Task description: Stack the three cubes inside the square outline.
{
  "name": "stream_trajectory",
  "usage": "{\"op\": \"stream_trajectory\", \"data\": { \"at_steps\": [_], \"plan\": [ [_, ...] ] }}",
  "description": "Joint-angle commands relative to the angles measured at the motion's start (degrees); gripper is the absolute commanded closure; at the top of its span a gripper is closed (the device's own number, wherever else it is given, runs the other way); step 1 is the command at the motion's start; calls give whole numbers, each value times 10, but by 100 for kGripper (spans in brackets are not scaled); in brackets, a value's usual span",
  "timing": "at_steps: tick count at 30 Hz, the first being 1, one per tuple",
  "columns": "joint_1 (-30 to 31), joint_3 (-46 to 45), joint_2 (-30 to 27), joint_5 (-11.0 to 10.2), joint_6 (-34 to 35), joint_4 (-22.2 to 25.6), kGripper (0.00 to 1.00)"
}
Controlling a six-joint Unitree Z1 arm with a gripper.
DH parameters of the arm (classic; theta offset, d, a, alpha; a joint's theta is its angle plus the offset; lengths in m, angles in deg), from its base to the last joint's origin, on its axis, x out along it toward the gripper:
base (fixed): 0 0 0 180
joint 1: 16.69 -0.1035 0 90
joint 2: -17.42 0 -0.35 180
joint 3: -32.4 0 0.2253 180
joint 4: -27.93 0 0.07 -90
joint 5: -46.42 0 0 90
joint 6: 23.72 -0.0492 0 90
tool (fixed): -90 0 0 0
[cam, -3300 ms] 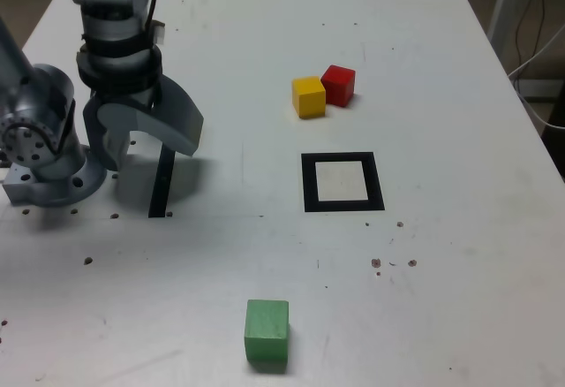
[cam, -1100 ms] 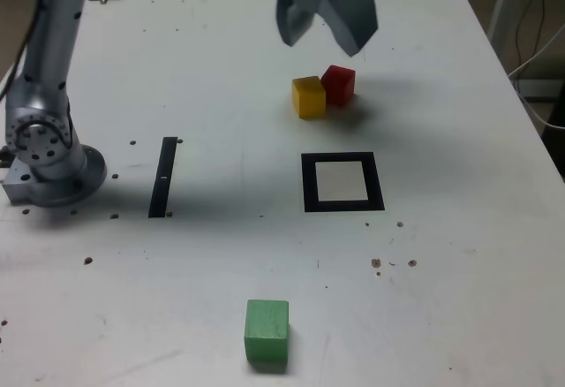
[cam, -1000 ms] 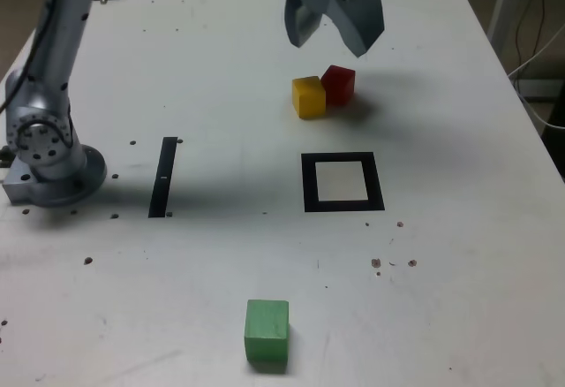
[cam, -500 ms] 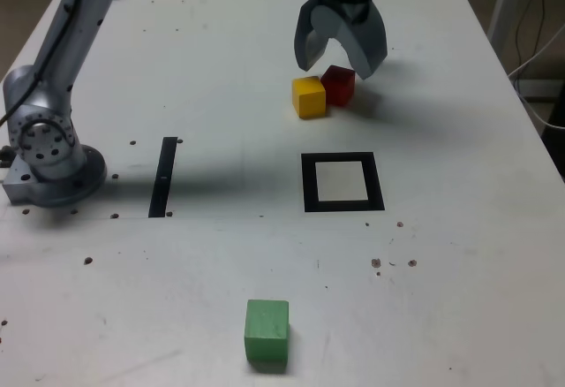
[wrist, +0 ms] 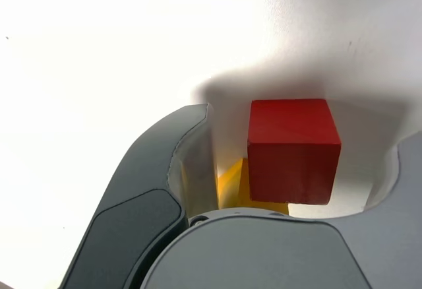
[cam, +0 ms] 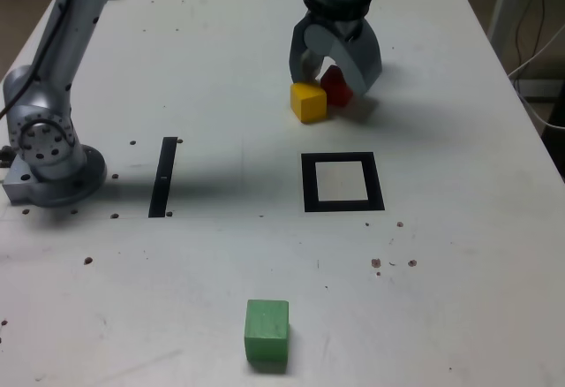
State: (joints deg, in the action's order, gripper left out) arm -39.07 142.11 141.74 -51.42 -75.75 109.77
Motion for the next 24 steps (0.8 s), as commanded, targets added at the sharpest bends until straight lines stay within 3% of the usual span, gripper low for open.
{"op": "stream_trajectory", "data": {
  "at_steps": [1,14,24],
  "plan": [
    [-1,3,-4,-3,2,-2,17],
    [-1,17,-2,4,14,-5,51],
    [-1,13,7,8,17,-6,53]
  ]
}}
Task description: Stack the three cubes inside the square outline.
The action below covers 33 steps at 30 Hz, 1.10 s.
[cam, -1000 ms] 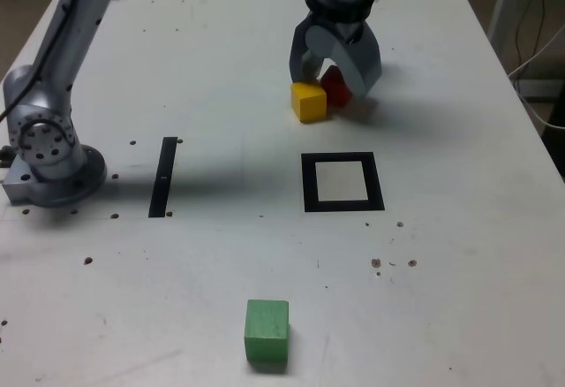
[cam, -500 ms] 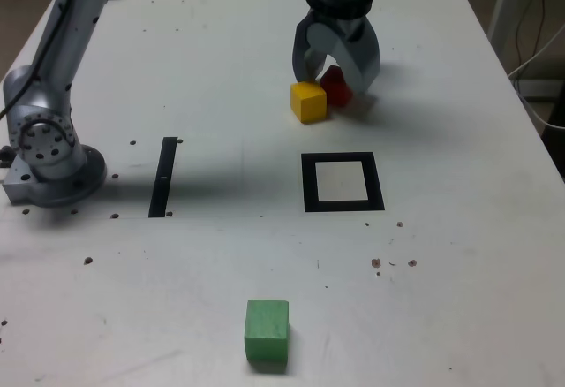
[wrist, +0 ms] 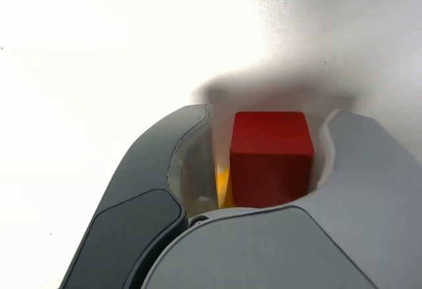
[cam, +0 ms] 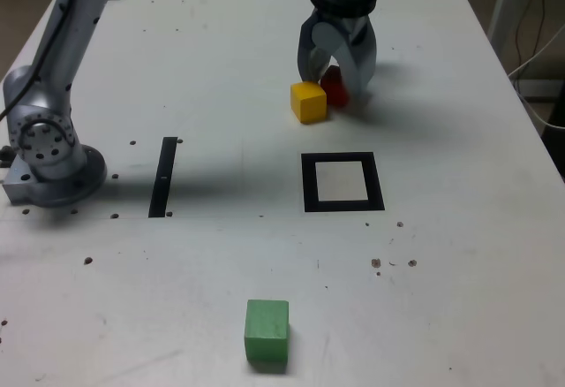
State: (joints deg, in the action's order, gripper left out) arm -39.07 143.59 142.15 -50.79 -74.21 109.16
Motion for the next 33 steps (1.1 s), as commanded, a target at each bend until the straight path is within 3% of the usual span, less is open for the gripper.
{"op": "stream_trajectory", "data": {
  "at_steps": [1,11,19,33],
  "plan": [
    [-1,-3,3,2,1,0,53],
    [7,-9,5,7,7,3,53],
    [11,-6,-9,2,13,12,61],
    [58,96,-82,-22,55,132,61]
  ]
}}
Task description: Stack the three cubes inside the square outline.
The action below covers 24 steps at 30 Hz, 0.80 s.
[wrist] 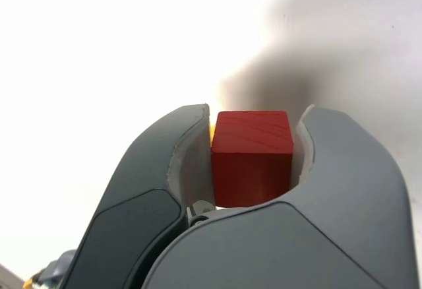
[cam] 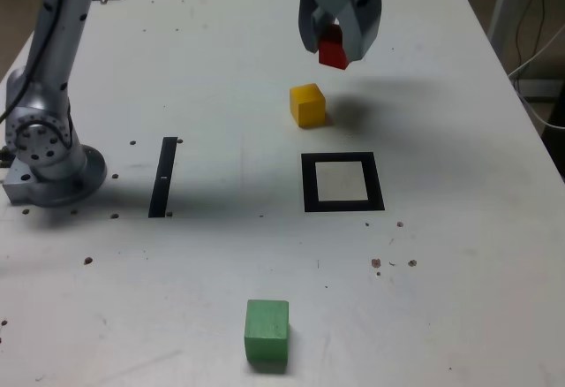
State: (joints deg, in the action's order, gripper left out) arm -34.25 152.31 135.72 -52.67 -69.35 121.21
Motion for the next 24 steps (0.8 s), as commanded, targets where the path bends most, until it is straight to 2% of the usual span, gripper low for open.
{"op": "stream_trajectory", "data": {
  "at_steps": [1,6,9,18,24],
  "plan": [
    [15,11,-23,-6,13,18,61],
    [59,-17,-55,-21,72,38,61],
    [97,-47,-66,-23,126,42,61],
    [203,-108,-74,-1,300,31,61],
    [226,-116,-47,27,354,-2,61]
  ]
}}
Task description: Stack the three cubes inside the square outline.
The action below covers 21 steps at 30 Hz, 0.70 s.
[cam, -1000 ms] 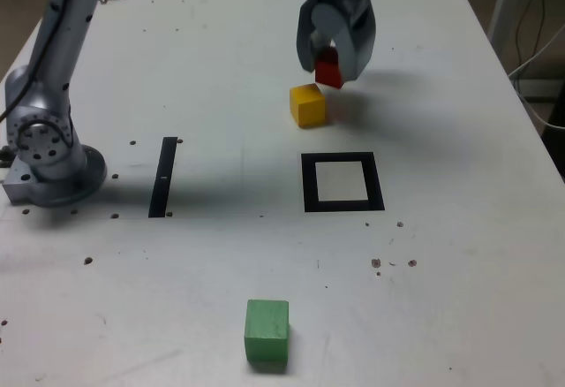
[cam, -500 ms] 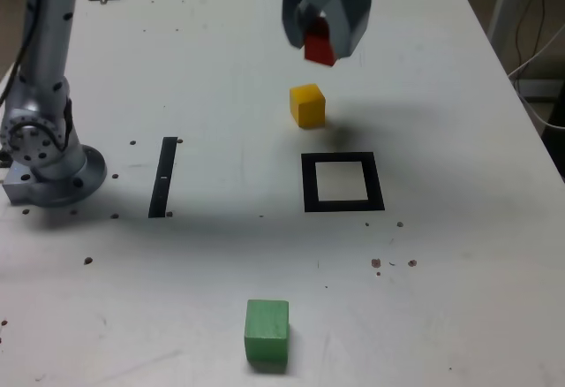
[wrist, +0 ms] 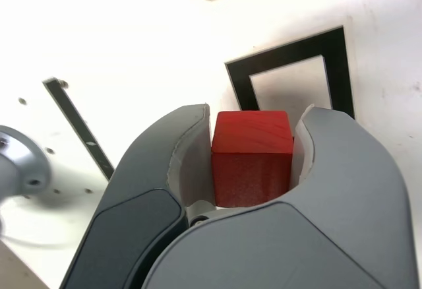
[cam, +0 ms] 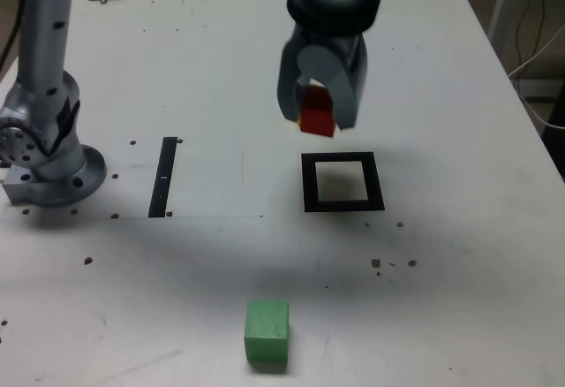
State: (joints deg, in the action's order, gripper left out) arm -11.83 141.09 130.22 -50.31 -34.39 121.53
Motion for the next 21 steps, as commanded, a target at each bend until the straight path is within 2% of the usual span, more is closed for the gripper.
{"op": "stream_trajectory", "data": {
  "at_steps": [1,6,10,21],
  "plan": [
    [3,-7,12,8,12,-12,61],
    [6,-33,37,32,42,-63,61],
    [6,-31,56,51,45,-77,61],
    [5,-19,68,58,46,-77,61]
  ]
}}
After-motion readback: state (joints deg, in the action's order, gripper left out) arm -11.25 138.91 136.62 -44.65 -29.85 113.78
